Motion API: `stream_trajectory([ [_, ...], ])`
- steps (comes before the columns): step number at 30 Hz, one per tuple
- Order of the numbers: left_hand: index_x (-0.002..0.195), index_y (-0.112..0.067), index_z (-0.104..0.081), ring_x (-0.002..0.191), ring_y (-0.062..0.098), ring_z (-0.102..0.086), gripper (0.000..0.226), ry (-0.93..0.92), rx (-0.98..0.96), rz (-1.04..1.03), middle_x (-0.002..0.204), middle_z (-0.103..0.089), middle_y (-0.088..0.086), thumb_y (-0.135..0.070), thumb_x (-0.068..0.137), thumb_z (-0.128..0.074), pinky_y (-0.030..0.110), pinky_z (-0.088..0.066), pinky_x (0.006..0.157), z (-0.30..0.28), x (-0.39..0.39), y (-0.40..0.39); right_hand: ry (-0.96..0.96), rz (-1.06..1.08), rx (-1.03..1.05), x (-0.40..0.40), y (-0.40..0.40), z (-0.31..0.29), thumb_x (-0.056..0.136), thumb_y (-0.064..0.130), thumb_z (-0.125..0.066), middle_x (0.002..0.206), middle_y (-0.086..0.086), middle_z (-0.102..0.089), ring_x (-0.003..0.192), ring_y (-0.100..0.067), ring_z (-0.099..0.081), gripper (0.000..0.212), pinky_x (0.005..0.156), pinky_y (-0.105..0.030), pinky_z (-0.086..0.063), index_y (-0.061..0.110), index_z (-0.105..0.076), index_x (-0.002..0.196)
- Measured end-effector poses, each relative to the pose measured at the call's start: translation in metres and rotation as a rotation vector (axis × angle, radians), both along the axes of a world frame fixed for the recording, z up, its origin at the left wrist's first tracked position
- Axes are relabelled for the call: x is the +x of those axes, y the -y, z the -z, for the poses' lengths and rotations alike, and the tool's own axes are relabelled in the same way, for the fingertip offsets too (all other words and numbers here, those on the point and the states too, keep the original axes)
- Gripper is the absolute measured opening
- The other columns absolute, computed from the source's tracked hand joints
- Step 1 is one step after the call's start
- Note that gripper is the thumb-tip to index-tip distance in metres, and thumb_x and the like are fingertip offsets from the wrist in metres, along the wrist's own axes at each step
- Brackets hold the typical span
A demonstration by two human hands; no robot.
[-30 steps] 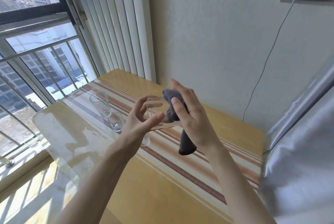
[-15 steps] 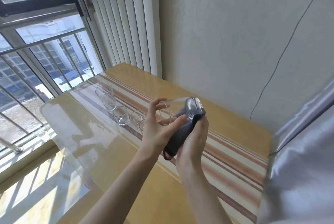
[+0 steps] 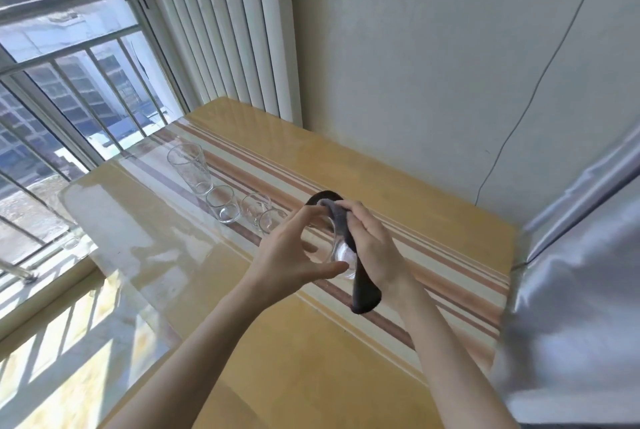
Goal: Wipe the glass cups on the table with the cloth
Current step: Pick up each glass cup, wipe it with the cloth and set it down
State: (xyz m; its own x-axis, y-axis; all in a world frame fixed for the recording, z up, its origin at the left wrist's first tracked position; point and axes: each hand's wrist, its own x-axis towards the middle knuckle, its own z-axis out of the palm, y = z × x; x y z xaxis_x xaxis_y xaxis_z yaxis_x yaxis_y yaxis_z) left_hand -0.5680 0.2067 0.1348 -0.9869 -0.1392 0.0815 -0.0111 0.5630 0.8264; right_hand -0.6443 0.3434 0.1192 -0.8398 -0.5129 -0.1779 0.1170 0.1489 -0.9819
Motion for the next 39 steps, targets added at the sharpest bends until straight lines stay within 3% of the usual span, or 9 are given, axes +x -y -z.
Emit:
stream_trajectory([
  [3, 0.105, -0.062, -0.043, 0.087, 0.0, -0.063, 0.06, 0.016, -0.008, 0.077, 0.108, -0.049, -0.042, -0.051, 0.056, -0.076, 0.018, -0.054, 0.069, 0.002, -0.001, 0.001, 0.067, -0.027, 0.045, -0.01, -0.003, 0.008, 0.099, 0.024, -0.035, 0.099, -0.009, -0.069, 0.096, -0.019, -0.064, 0.031, 0.088, -0.035, -0.047, 0.019, -0.066, 0.096],
  [7, 0.105, -0.061, -0.043, 0.084, 0.005, -0.067, 0.062, 0.079, 0.015, 0.059, 0.113, -0.051, -0.032, -0.053, 0.054, -0.077, 0.038, -0.057, 0.073, 0.023, -0.013, 0.001, 0.383, 0.185, 0.003, -0.01, -0.012, 0.042, 0.091, 0.033, -0.049, 0.083, -0.01, -0.073, 0.075, -0.023, -0.066, 0.03, 0.072, -0.035, -0.051, 0.017, -0.074, 0.085],
  [10, 0.116, -0.048, -0.044, 0.086, 0.008, -0.065, 0.066, 0.102, -0.08, -0.031, 0.111, -0.05, -0.029, -0.051, 0.059, -0.078, 0.04, -0.055, 0.075, 0.042, -0.03, -0.01, 0.459, 0.407, 0.048, -0.001, -0.026, 0.078, 0.091, 0.027, -0.057, 0.097, -0.016, -0.072, 0.085, -0.029, -0.067, 0.018, 0.083, -0.044, -0.054, 0.021, -0.073, 0.084],
  [14, 0.127, -0.032, -0.046, 0.086, 0.01, -0.059, 0.07, 0.194, -0.227, -0.126, 0.123, -0.052, -0.013, -0.048, 0.067, -0.075, 0.023, -0.038, 0.067, 0.078, -0.07, -0.027, 0.262, 0.585, 0.143, 0.016, -0.065, 0.098, 0.096, 0.01, -0.05, 0.088, -0.002, -0.068, 0.084, -0.015, -0.063, 0.02, 0.073, -0.028, -0.048, 0.018, -0.064, 0.084],
  [21, 0.136, -0.03, -0.037, 0.093, 0.033, -0.064, 0.066, 0.349, -0.486, 0.025, 0.129, -0.049, 0.002, -0.051, 0.078, -0.06, 0.032, -0.043, 0.068, 0.143, -0.15, -0.085, 0.132, 0.779, 0.211, 0.016, -0.104, 0.134, 0.099, 0.007, -0.045, 0.072, 0.004, -0.06, 0.059, -0.007, -0.056, 0.014, 0.048, -0.008, -0.041, 0.011, -0.058, 0.097],
  [26, 0.135, -0.028, -0.034, 0.085, 0.031, -0.065, 0.06, 0.411, -0.67, 0.103, 0.13, -0.044, 0.004, -0.046, 0.083, -0.058, 0.031, -0.042, 0.06, 0.176, -0.161, -0.106, 0.184, 0.766, 0.184, 0.006, -0.104, 0.151, 0.099, 0.011, -0.046, 0.095, 0.012, -0.063, 0.094, 0.002, -0.059, 0.015, 0.072, -0.012, -0.044, 0.021, -0.056, 0.105],
  [30, 0.138, -0.03, -0.03, 0.089, 0.03, -0.065, 0.066, 0.427, -0.71, 0.104, 0.133, -0.043, 0.004, -0.045, 0.081, -0.06, 0.032, -0.044, 0.061, 0.187, -0.165, -0.108, 0.207, 0.76, 0.168, 0.0, -0.102, 0.156, 0.1, 0.012, -0.045, 0.1, 0.012, -0.062, 0.097, 0.004, -0.056, 0.016, 0.078, -0.016, -0.043, 0.022, -0.055, 0.108],
  [36, 0.149, -0.035, 0.001, 0.112, 0.031, -0.058, 0.109, 0.506, -0.588, 0.116, 0.153, -0.022, 0.006, -0.068, 0.069, -0.065, 0.037, -0.048, 0.074, 0.179, -0.159, -0.089, 0.206, 0.753, 0.184, -0.007, -0.097, 0.158, 0.099, 0.012, -0.046, 0.103, 0.005, -0.063, 0.101, -0.015, -0.058, 0.017, 0.083, -0.025, -0.042, 0.019, -0.055, 0.111],
  [39, 0.146, -0.027, -0.022, 0.11, 0.023, -0.058, 0.086, 0.415, -0.508, -0.028, 0.144, -0.037, -0.002, -0.061, 0.077, -0.061, 0.034, -0.051, 0.07, 0.167, -0.121, -0.053, 0.165, 0.726, 0.191, -0.008, -0.09, 0.148, 0.099, 0.014, -0.046, 0.111, 0.001, -0.061, 0.109, -0.016, -0.055, 0.018, 0.093, -0.03, -0.042, 0.019, -0.055, 0.114],
])
